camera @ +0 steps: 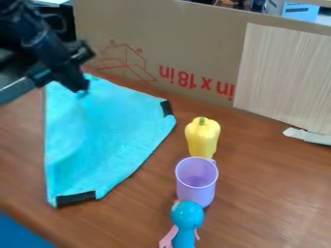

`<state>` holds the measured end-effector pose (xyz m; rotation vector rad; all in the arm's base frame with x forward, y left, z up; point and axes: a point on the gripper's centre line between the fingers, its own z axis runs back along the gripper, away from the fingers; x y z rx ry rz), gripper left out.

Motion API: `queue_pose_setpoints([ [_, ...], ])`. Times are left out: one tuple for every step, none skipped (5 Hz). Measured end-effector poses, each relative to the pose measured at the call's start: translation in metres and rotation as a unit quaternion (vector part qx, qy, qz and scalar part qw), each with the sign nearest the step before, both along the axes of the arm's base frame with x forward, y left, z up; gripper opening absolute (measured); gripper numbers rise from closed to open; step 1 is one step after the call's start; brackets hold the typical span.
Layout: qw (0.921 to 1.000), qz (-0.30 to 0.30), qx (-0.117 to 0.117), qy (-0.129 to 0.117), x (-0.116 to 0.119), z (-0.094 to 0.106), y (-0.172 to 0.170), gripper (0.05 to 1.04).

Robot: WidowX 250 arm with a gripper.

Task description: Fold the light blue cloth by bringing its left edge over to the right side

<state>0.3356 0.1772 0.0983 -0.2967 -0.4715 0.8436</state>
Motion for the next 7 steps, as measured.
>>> queue_pose_setpoints([
  [0.9999, -0.011, 0.009, 0.003, 0.02, 0.0, -0.029, 0.054],
  [0.9998, -0.009, 0.005, 0.015, 0.041, -0.003, -0.049, 0.054],
  [0.9996, -0.002, 0.0, 0.029, 0.057, -0.009, -0.061, 0.054],
  [0.999, 0.014, 0.001, 0.042, 0.067, -0.022, -0.064, 0.076],
  [0.9982, 0.02, 0.014, 0.055, 0.07, -0.037, -0.061, 0.225],
  [0.998, 0.012, 0.024, 0.057, 0.066, -0.044, -0.059, 0.484],
  [0.998, 0.003, 0.003, 0.063, 0.052, -0.042, -0.047, 0.788],
])
